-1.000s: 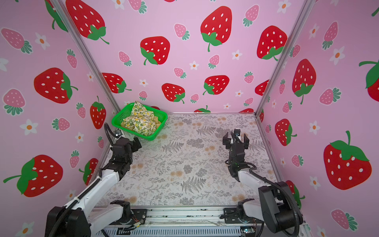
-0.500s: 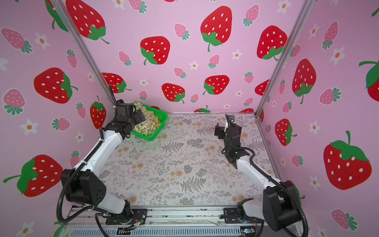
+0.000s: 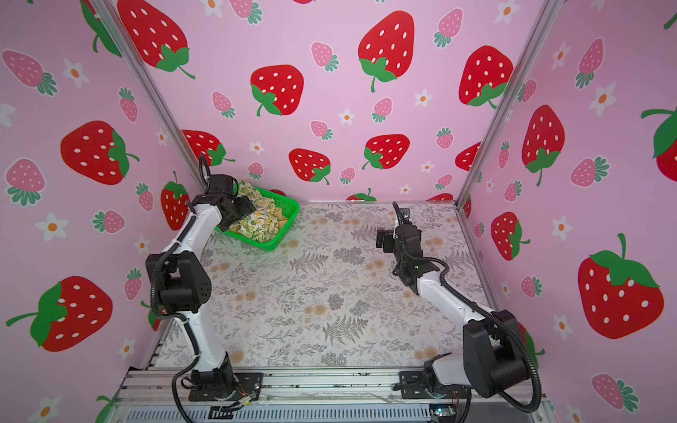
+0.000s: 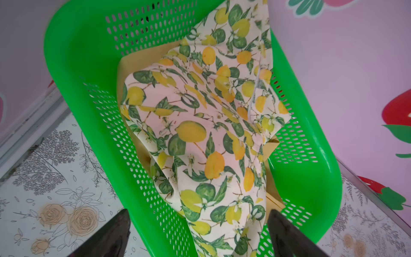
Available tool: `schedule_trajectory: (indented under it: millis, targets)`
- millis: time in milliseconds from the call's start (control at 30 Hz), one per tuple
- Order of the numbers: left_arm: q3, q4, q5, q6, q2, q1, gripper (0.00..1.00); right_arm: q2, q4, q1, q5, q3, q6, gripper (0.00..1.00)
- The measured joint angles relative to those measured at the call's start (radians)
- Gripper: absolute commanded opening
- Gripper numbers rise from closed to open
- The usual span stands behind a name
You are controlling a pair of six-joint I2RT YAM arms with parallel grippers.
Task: Fold and stack skirts
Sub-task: Pick up the skirt from the basket.
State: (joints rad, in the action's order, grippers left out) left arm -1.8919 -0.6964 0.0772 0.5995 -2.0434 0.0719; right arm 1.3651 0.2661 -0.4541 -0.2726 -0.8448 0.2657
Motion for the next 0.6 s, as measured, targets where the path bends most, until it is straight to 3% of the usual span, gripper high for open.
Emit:
schedule_trajectory:
  millis: [133,367,600]
  targets:
    - [-0.052,-0.033,-0.048,0.022,-0.075,0.016,0.92,0.009,-0.005,-0.005,0.010,-0.005,0.003,1.00]
    - [-0.104,-0.048,-0.090,0.035,-0.144,0.020,0.73,0.027,-0.010,-0.015,0.021,-0.019,0.003,1.00]
    - [-0.211,-0.084,-0.115,0.024,-0.207,0.020,0.37,0.028,-0.023,-0.025,0.027,-0.019,0.003,1.00]
